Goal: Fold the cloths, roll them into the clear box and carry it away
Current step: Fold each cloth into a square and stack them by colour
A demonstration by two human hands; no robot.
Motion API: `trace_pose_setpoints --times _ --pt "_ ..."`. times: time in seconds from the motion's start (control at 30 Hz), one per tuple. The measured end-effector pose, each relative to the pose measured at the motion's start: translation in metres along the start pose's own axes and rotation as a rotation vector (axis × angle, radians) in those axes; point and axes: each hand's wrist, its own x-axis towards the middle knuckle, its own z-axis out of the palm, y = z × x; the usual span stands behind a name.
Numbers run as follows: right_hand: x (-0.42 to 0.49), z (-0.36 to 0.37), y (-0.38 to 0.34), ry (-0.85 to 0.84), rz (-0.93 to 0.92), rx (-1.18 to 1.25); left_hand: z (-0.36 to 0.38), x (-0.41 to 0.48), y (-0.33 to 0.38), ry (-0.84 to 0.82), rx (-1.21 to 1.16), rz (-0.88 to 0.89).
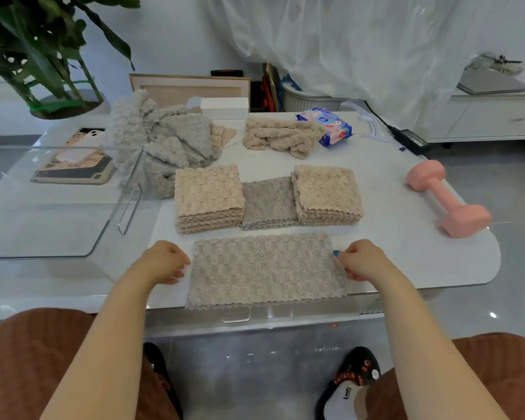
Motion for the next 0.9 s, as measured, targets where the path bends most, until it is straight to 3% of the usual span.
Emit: trace_pose_setpoints --times 0.03,0.1,0.23,0.4,0.5,0.57,0.67,0.73,0.8,0.9 --pt "0.001 0.006 -0.003 0.028 -0.01 -0.031 0.005 -0.001 0.002 0.06 0.003 -0.041" --pt "0.003 0.019 -0.008 0.039 -0.003 -0.081 0.019 -0.006 0.006 0.024 0.128 -0.067" --pt "0.007 0.037 -0.01 0.029 -0.007 -0.099 0.05 -0.008 0.008 0.105 0.32 0.086" --pt "0.007 0.018 -0.004 0.044 -0.065 0.359 0.053 0.0 0.011 0.099 -0.26 0.274" --pt "0.008 0.011 0.002 -0.086 -0.001 0.308 0.054 0.007 0.008 0.215 -0.022 0.275" --pt "0.011 0.011 0.006 -0.148 0.031 0.262 0.063 0.002 0.008 0.384 0.196 0.329" --pt "0.019 0.011 0.005 -0.087 0.021 0.281 0.093 -0.017 0.017 0.604 0.361 0.665" --pt "0.026 0.011 0.001 -0.012 -0.028 0.273 0.122 -0.035 0.026 0.528 0.356 0.938" --pt "0.03 0.012 -0.005 0.005 -0.081 0.258 0.153 -0.051 0.033 0.339 0.414 1.149" --pt "0.037 0.016 -0.006 -0.007 -0.082 0.219 0.192 -0.06 0.036 0.157 0.639 1.242"
